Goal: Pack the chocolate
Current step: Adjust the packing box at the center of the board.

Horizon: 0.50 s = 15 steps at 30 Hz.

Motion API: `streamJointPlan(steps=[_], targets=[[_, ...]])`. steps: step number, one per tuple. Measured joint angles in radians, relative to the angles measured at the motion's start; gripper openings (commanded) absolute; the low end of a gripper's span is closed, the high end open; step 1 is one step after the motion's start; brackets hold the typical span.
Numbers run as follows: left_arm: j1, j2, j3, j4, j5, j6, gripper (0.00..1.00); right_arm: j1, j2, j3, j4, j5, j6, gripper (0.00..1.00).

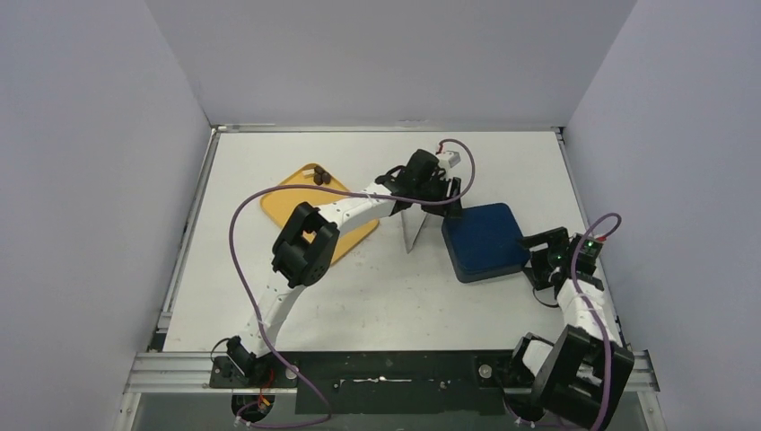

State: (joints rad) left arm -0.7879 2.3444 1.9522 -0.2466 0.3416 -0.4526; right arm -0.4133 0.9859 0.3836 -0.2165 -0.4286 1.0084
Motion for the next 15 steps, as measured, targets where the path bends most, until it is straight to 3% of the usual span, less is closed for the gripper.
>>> streamJointPlan(steps=[7,15], targets=[[-0.049,-0.049,-0.103,0.026,0.040,-0.062,0.53,-0.130,0.204,0.173,0.034,-0.089,-0.185,0.83],[-0.061,-0.051,-0.099,0.015,0.060,-0.091,0.55,-0.163,0.121,0.196,-0.073,-0.192,-0.330,0.84]])
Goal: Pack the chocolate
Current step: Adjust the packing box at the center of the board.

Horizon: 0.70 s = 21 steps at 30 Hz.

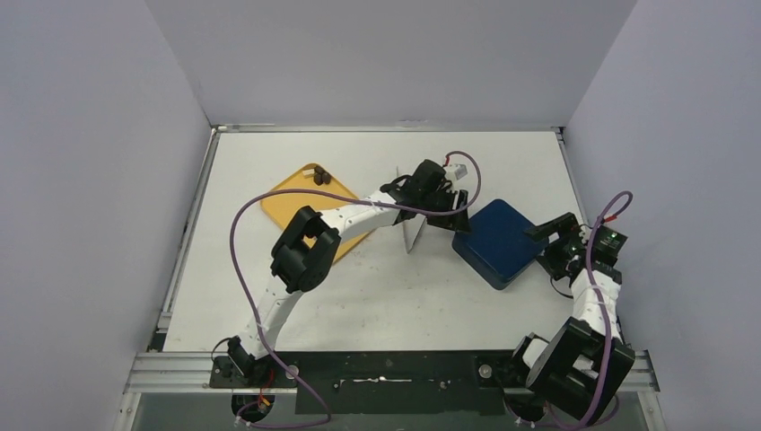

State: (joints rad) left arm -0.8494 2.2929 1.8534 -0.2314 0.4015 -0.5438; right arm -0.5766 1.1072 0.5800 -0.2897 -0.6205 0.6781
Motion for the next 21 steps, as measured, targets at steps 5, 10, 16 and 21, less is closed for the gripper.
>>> streamJointPlan(steps=[5,10,16,21], targets=[[0.016,0.000,0.018,0.000,0.016,-0.006,0.55,-0.001,-0.056,-0.048,-0.017,-0.064,-0.029,0.79],[0.018,0.018,0.044,0.011,0.025,-0.014,0.50,-0.010,-0.092,-0.093,0.005,-0.128,-0.032,0.72],[0.017,0.045,0.074,0.018,0.027,-0.016,0.49,-0.021,-0.139,-0.115,0.030,-0.187,-0.006,0.66],[-0.018,0.045,0.056,0.035,0.054,-0.023,0.49,-0.019,-0.159,-0.211,0.271,-0.339,0.161,0.64]])
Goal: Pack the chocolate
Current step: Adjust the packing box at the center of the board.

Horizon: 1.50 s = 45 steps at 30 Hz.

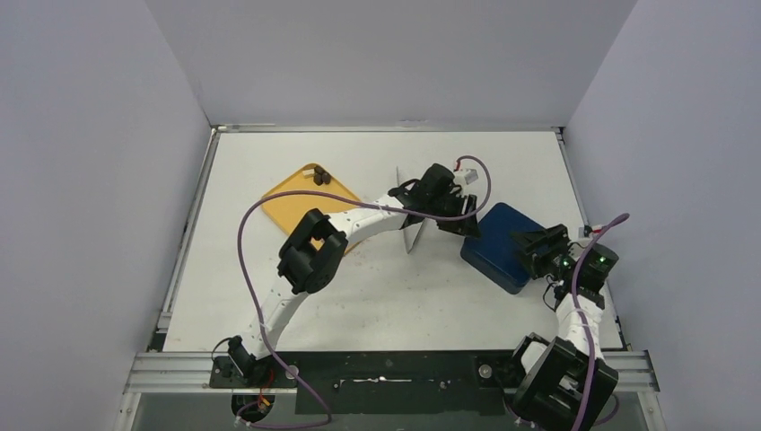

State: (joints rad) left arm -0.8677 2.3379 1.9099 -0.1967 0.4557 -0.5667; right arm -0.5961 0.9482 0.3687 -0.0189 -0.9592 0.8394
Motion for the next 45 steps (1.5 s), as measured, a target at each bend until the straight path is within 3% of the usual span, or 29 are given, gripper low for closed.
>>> streamJointPlan(steps=[2,5,12,16,20,28,36,40,45], targets=[[-0.020,0.001,-0.004,-0.002,0.012,-0.002,0.49,0.000,-0.008,-0.050,0.063,-0.034,0.058,0.69],[-0.041,0.001,-0.004,-0.012,0.020,-0.002,0.49,-0.002,-0.024,-0.034,-0.013,-0.012,0.033,0.75],[-0.039,0.000,-0.004,-0.049,-0.039,0.002,0.52,-0.024,-0.091,0.157,-0.286,0.254,-0.132,0.86],[-0.017,0.000,0.006,-0.046,-0.062,0.002,0.52,-0.027,-0.090,0.201,-0.341,0.387,-0.192,0.90],[-0.005,0.013,0.063,-0.028,-0.060,-0.007,0.52,-0.046,0.011,0.204,-0.357,0.433,-0.229,0.89],[-0.025,0.110,0.185,0.031,-0.025,-0.028,0.52,-0.064,0.137,0.168,-0.262,0.325,-0.245,0.76],[-0.029,0.146,0.188,0.092,0.007,-0.043,0.52,-0.068,0.155,0.077,-0.066,0.159,-0.185,0.68],[-0.027,0.142,0.152,0.156,0.016,-0.047,0.52,-0.070,0.155,0.024,0.034,0.103,-0.112,0.67],[-0.027,0.135,0.143,0.159,0.019,-0.043,0.53,-0.070,0.136,0.014,0.026,0.089,-0.094,0.70]])
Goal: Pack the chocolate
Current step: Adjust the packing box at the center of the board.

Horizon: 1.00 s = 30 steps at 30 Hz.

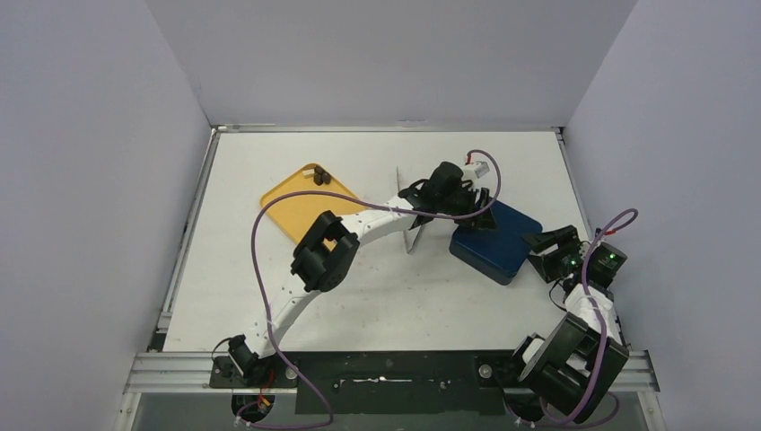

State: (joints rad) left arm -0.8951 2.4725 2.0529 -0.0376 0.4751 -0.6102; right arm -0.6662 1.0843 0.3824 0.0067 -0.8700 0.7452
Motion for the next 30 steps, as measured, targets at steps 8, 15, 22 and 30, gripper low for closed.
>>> streamJointPlan(steps=[8,15,22,30], targets=[[0.005,-0.002,0.105,-0.209,-0.088,0.074,0.57,-0.001,-0.003,0.004,-0.024,0.010,-0.015,0.70],[0.047,-0.021,0.127,-0.305,-0.190,0.134,0.60,-0.001,0.016,0.005,-0.026,0.018,-0.026,0.70],[0.091,-0.018,0.132,-0.340,-0.172,0.142,0.61,-0.001,0.021,0.006,-0.023,0.014,-0.023,0.69],[0.045,0.013,0.120,-0.256,-0.091,0.107,0.61,-0.001,0.019,-0.012,0.088,-0.024,0.063,0.68]])
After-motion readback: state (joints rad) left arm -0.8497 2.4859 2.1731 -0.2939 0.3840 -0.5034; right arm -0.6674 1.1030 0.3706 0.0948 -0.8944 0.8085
